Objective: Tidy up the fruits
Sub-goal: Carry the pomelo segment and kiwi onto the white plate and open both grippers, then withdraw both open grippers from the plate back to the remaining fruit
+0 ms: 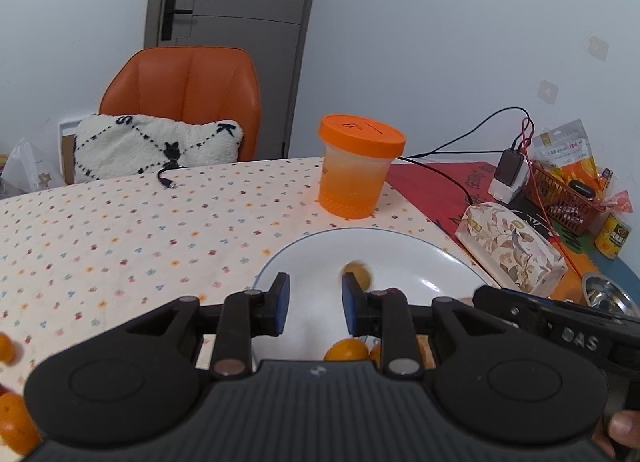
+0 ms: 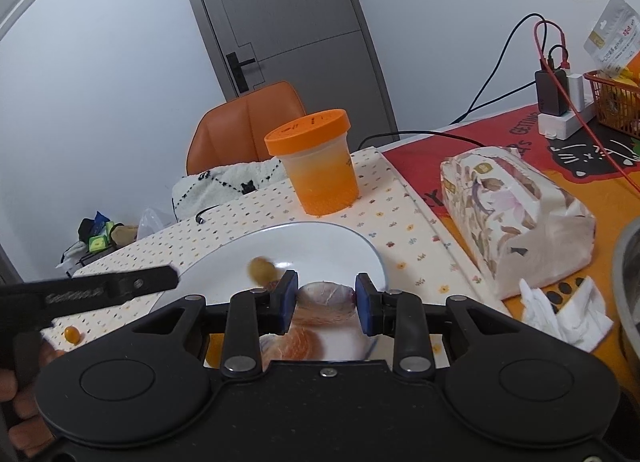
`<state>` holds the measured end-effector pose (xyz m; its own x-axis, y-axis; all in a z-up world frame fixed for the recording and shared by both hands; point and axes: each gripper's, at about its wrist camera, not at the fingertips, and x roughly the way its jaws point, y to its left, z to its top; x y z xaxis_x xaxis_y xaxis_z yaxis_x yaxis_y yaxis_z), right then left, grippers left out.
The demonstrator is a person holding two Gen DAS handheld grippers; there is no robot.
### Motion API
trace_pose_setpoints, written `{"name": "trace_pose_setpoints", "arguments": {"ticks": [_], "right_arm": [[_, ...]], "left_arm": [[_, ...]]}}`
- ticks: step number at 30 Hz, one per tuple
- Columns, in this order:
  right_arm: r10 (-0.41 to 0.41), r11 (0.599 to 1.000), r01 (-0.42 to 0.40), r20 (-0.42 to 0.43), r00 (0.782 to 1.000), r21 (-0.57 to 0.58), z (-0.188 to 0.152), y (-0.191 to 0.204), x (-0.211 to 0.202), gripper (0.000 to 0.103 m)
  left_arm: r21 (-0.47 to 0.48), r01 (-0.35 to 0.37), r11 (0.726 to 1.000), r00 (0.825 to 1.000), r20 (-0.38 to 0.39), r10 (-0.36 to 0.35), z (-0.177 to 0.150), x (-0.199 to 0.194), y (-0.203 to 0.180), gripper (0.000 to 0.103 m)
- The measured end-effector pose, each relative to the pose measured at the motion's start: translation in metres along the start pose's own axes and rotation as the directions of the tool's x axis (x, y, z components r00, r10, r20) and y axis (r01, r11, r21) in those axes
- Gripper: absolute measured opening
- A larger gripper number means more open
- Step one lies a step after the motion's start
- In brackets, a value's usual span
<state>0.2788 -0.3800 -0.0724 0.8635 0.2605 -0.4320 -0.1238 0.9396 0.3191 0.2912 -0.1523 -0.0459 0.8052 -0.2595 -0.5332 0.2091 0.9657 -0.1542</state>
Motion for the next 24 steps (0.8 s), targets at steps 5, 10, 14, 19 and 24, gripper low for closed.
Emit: {"name": "trace_pose_setpoints", "arguments": {"ticks": [5,10,14,19,24], "right_arm": [[-0.006,1.0,0.006,0.005,1.0,-0.012,-0.002,0.005,0.01,0.029],[-0.008,1.0,0.007,-0.04,0.999,-0.019,-0.011,0.012,0.012,0.031],[0.004,1.0,-0.004,-0.019,1.0,-0.007,-0.01,0.014,0.001,0.035],[0.025,1.0,-0.026,-0.008,1.0,-0.004,-0.008,0.021,-0.01,0.049],[0.06,0.998,-0.06,-0.012,0.998,-0.007,-0.011,0.034,-0.02,0.061]], "left_arm": [[-0.016,-0.02,1.0,1.0,-0.002,0.02,-0.005,-0.013,0.01,0.027],[-0.033,-0.039,0.999,0.999,0.0,0.039,-0.009,-0.023,0.019,0.027],[-0.045,-0.048,0.998,0.999,0.0,0.048,-0.011,-0.032,0.024,0.029],[-0.047,-0.067,0.997,0.998,0.006,0.067,-0.013,-0.044,0.027,0.044],[-0.056,-0.089,0.994,0.996,0.005,0.09,-0.013,-0.058,0.034,0.072]]}}
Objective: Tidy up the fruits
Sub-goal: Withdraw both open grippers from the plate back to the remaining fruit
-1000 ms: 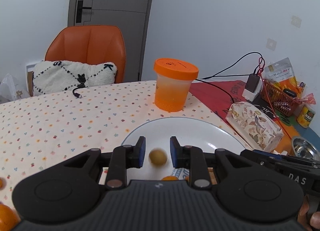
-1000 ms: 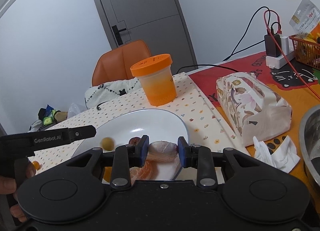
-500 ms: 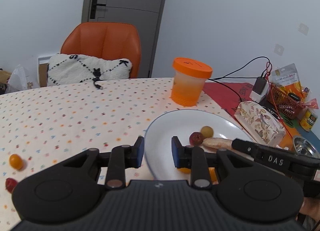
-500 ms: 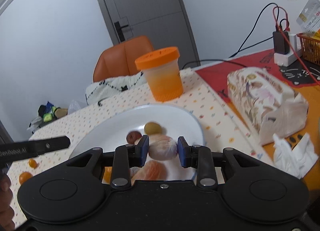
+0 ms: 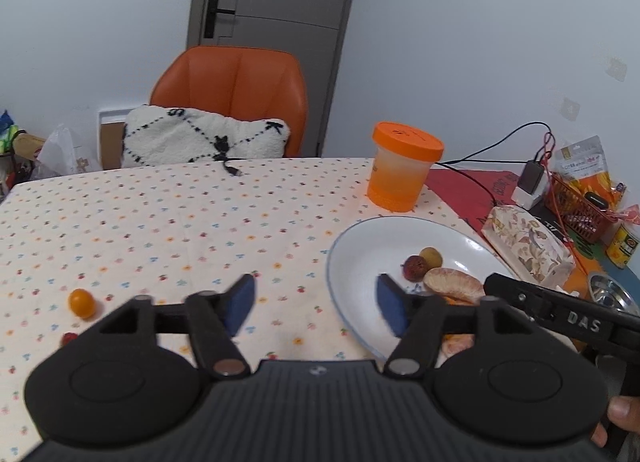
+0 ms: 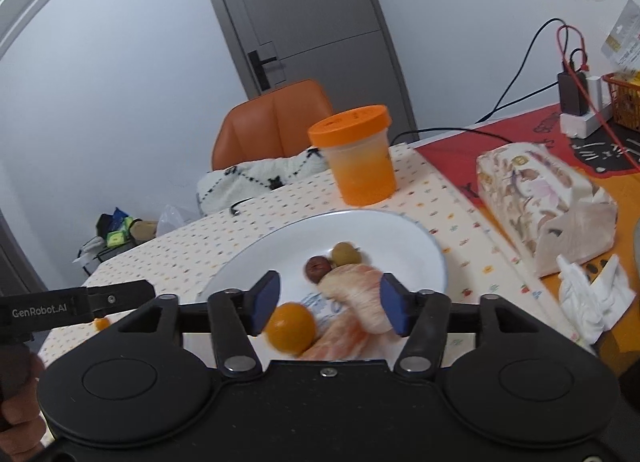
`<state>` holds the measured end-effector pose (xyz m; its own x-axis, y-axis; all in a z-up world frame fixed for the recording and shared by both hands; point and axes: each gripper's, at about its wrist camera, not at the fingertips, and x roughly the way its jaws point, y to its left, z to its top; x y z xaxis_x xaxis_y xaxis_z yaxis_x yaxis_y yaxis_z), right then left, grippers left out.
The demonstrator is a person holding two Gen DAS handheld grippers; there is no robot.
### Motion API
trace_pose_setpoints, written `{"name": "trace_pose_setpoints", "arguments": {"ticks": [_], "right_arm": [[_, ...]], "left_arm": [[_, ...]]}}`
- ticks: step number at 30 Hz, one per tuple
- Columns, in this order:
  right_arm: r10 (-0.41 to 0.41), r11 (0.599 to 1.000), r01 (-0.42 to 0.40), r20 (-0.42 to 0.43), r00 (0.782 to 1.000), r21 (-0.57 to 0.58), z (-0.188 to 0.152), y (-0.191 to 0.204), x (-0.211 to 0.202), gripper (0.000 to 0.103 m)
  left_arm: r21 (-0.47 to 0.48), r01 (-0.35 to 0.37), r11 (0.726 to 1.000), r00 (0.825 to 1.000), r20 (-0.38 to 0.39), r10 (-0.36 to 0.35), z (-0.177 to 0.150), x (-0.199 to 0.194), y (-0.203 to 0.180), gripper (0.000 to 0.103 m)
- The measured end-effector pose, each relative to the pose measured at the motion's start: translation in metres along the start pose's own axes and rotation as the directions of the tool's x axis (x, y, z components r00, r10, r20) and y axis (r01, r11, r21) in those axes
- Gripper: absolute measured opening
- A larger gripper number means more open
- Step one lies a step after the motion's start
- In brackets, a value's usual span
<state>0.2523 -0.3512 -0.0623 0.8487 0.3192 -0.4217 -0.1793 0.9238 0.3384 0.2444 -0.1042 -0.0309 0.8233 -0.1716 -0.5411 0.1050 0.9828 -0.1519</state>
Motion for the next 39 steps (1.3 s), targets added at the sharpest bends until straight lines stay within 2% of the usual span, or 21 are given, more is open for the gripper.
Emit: {"name": "trace_pose_setpoints", "arguments": {"ticks": [2,4,10,16,39], "right_arm": [[0.018,1.0,-0.018,-0.008,1.0,0.009,-0.001,0.004,-0.002,0.065],[0.034,0.999,-0.034,-0.013,0.999,0.019,-0.002,0.008,-0.004,0.071],[0.055,0.998,-0.055,-0.013,0.998,0.007,-0.004,0.021,-0.011,0.088],[0.086,0.996,-0.087,-0.009,0.996,-0.005,-0.007,0.033,-0.018,0.099],[0.201,0.978,-0.204,-0.055,0.978,-0.048,-0.017,0.072,-0.012,0.1]], "left_arm": [[0.001,-0.006,1.0,1.0,0.012,0.006,0.0,-0.006,0.004,0.082],[-0.004,-0.014,1.0,1.0,0.013,0.014,0.0,-0.011,0.008,0.086],[-0.028,-0.034,0.999,0.999,-0.012,0.034,-0.002,-0.021,0.021,0.087],[-0.065,-0.062,0.996,0.998,-0.03,0.06,-0.004,-0.033,0.035,0.087],[-0.163,-0.133,0.978,0.991,0.001,0.135,-0.024,-0.079,0.093,0.089]]}}
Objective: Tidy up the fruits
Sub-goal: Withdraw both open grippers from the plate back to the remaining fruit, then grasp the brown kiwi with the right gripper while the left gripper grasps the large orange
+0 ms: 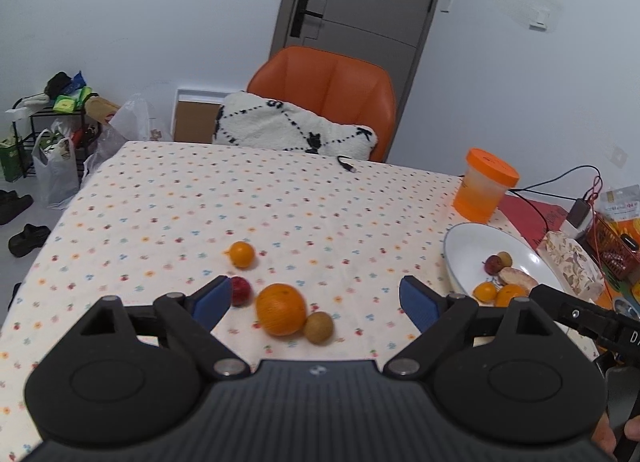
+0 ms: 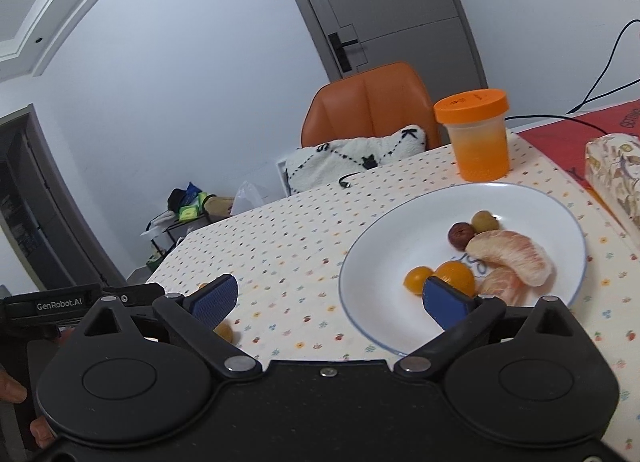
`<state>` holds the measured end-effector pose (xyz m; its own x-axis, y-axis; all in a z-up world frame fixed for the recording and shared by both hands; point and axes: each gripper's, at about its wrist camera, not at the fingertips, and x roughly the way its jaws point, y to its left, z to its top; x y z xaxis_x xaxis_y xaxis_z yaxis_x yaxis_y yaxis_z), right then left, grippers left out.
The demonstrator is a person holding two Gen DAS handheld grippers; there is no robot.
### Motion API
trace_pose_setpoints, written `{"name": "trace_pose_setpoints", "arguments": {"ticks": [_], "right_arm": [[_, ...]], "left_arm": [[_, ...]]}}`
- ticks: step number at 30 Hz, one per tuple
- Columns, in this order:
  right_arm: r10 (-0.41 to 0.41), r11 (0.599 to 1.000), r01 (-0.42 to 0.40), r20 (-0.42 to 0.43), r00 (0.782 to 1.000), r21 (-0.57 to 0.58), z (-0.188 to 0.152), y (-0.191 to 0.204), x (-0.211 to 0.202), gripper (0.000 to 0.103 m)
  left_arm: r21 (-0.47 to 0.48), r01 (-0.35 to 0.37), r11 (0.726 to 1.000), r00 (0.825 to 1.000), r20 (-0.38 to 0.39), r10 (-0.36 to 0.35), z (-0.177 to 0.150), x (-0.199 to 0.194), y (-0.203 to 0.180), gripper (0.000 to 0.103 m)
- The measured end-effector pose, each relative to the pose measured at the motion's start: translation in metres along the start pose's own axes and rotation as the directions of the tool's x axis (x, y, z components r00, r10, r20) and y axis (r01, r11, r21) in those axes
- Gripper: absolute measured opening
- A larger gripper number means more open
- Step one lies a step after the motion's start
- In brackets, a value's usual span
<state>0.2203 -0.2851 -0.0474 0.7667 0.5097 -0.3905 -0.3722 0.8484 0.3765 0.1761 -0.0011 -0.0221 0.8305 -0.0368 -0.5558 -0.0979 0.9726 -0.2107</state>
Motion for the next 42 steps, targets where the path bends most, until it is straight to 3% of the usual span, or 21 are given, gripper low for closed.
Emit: {"name": "trace_pose_setpoints", "arguments": {"ticks": [22,30,38,42], "right_arm": [[0.104,0.991,-0.112,-0.099,0.99,-0.072,-0.023,0.035,0.032,0.102],[0.156,0.983,-0.17,-0.187,0.97,-0.065,-0.029,0.048,0.058,0.074],[0.186,0.975,-0.21,-0.244,0.952,-0.077,-0.032,0.067,0.082,0.059],[0.195,0.974,-0.218,-0.262,0.945,-0.059,-0.032,0.071,0.094,0.055]], "left_arm": [[-0.051,-0.056,0.997,0.998,-0.039,0.054,-0.023,0.013,0.034,0.089],[-0.072,-0.012,0.997,0.999,-0.041,0.009,-0.022,0.021,0.04,0.08],[-0.073,0.018,0.997,0.998,-0.057,-0.022,-0.022,0.027,0.044,0.056],[-0.077,0.026,0.997,0.997,-0.067,-0.031,-0.022,0.031,0.048,0.052]]}}
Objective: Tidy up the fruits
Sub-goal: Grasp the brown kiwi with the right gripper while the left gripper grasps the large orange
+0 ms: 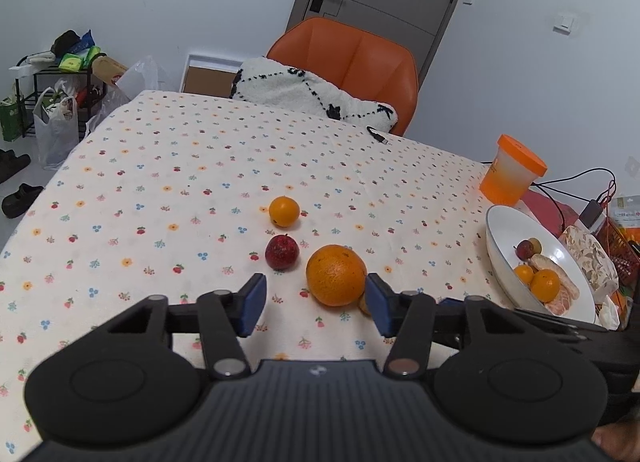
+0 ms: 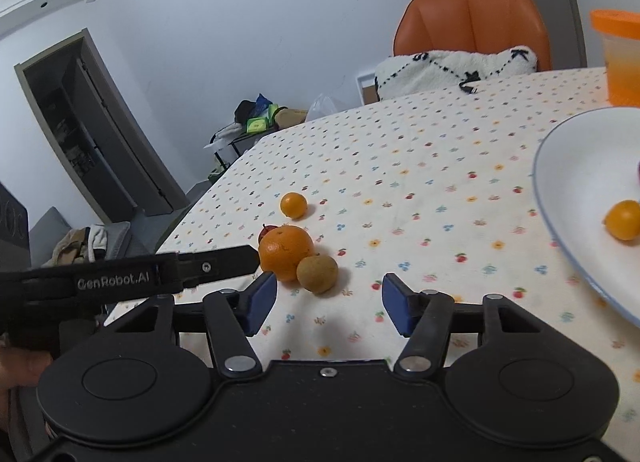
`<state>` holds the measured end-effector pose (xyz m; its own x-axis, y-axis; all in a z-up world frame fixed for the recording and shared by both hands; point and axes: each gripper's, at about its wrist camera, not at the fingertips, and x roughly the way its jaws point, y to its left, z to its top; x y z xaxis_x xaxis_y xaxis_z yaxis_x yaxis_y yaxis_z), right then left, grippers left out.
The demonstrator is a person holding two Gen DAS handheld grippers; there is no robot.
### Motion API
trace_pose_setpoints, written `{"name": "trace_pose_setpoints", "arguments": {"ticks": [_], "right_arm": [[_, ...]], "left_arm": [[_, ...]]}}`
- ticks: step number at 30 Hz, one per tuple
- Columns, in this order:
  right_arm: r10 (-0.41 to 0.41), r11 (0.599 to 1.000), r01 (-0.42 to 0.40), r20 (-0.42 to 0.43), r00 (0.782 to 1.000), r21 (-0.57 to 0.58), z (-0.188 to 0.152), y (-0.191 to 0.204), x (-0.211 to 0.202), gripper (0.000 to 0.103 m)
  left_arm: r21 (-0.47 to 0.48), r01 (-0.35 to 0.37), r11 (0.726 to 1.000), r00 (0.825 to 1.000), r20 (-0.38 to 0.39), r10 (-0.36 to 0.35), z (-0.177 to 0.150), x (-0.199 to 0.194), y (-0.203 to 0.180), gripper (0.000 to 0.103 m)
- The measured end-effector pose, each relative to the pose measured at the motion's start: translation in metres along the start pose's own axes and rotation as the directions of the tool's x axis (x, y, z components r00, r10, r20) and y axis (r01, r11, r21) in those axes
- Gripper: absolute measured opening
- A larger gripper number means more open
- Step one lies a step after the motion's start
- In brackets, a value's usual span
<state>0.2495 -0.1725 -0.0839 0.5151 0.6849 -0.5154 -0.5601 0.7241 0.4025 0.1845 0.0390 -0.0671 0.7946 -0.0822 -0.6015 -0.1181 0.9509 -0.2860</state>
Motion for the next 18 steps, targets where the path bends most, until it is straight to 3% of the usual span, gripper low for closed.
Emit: {"name": "trace_pose_setpoints", "arguments": {"ticks": [4,11,12,14,18], "right_arm": [[0.0,1.0,0.0,-0.02,1.0,0.005,0.002,0.001,0.012,0.046],[0.006,1.0,-0.007,-0.029,1.0,-0.012,0.006,0.005,0.025,0.044],[0.009,1.0,-0.01,-0.027,1.0,-0.018,0.006,0.006,0.026,0.042],[0.019,0.999,-0.02,-0.04,0.999,-0.027,0.007,0.007,0.03,0.026],[0.017,0.999,-0.019,-0.044,0.999,-0.028,0.007,0.007,0.029,0.025]], "left_arm": [[-0.007,0.005,1.0,1.0,-0.008,-0.005,0.001,0.003,0.003,0.048],[-0.037,0.013,0.999,1.0,-0.006,-0.013,0.008,0.007,0.011,0.047],[-0.04,0.013,0.999,1.0,-0.006,-0.013,0.008,0.007,0.012,0.047],[-0.043,0.016,0.999,1.0,-0.008,-0.017,0.01,0.008,0.013,0.047],[-0.035,0.024,0.999,1.0,-0.009,-0.025,0.012,0.01,0.01,0.047]]}}
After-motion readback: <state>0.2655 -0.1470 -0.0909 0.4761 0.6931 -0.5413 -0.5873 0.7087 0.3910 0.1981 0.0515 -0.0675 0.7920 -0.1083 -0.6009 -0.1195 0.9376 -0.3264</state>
